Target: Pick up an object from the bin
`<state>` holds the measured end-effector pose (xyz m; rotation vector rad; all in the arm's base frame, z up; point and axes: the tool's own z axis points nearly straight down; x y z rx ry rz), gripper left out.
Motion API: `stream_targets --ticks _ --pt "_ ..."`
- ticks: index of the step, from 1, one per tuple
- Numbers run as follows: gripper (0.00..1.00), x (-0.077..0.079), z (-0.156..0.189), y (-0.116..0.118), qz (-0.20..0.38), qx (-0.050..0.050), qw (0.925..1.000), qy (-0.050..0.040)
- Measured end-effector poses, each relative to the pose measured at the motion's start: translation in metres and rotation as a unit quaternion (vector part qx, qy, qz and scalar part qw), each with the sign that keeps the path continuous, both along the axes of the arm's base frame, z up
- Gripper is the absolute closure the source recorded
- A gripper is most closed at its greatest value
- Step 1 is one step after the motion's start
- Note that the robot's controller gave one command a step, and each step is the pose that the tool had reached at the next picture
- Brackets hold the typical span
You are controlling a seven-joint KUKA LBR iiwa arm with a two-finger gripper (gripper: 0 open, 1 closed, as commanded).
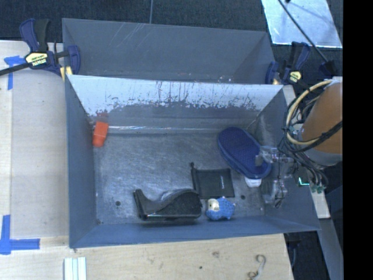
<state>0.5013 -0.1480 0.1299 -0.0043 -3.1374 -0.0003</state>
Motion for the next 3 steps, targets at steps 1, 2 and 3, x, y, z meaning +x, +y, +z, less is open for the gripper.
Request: stream_targets --ticks 1,2,3 --pt "0.0 0.004 -0.061 0.084 0.0 0.0 1.0 -0.0053" --pt "0.0 0.017 -0.028 0.131 -0.101 -0.001 0.9949 -0.006" --pt "0.0 0.016 -0.028 0.161 -0.224 -0.001 0.9746 -0.0079"
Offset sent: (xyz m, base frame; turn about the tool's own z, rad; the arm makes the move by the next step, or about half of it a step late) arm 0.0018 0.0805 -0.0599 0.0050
